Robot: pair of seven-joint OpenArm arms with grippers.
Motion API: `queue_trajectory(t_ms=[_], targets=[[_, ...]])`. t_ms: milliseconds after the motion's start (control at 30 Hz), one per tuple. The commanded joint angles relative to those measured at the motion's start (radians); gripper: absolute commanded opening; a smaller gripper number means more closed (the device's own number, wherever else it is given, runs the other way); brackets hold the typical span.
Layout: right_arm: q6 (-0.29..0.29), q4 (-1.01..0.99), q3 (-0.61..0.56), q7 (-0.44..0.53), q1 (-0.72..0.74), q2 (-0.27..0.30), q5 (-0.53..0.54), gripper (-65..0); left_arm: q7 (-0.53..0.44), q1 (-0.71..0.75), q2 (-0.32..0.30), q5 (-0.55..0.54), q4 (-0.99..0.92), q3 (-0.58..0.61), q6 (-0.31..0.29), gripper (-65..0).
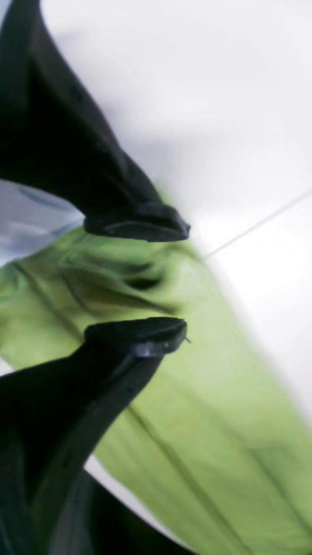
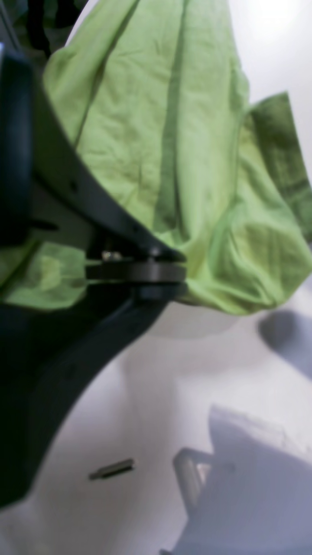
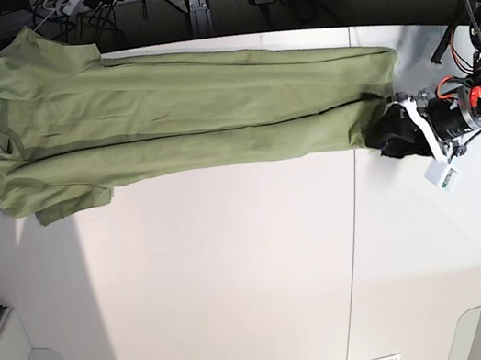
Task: Layout the t-shirt on the table in an organized manner, then fold the t-shirt properly
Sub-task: 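Release the hem and move the left gripper over the shirt middle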
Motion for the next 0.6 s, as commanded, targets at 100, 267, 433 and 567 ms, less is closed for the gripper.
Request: queue_trajectory(t_ms=[100, 267, 433, 567], targets=[[0.0, 0.015, 0.011, 0.031, 0.011, 0.024, 0.019, -65.0, -0.014, 0.008, -0.019, -0.074, 0.114, -0.095, -0.006, -34.2], [0.0, 0.015, 0.01, 0.035, 0.011, 0.021, 0.015, -65.0, -0.014, 0.089, 0.007, -0.097, 0.373, -0.084, -0.006, -34.3], [0.0, 0.015, 0.01, 0.069, 0.014, -0.005, -0.035, -65.0, -0.015, 0.177, 0.108, -0.022, 0.64, 0.067, -0.006, -39.4], [0.0, 0.014, 0.01, 0.069, 0.013, -0.026, -0.069, -65.0, -0.038, 0.195, 0.178, 0.139, 0.665, 0.265, -0.006, -52.6]])
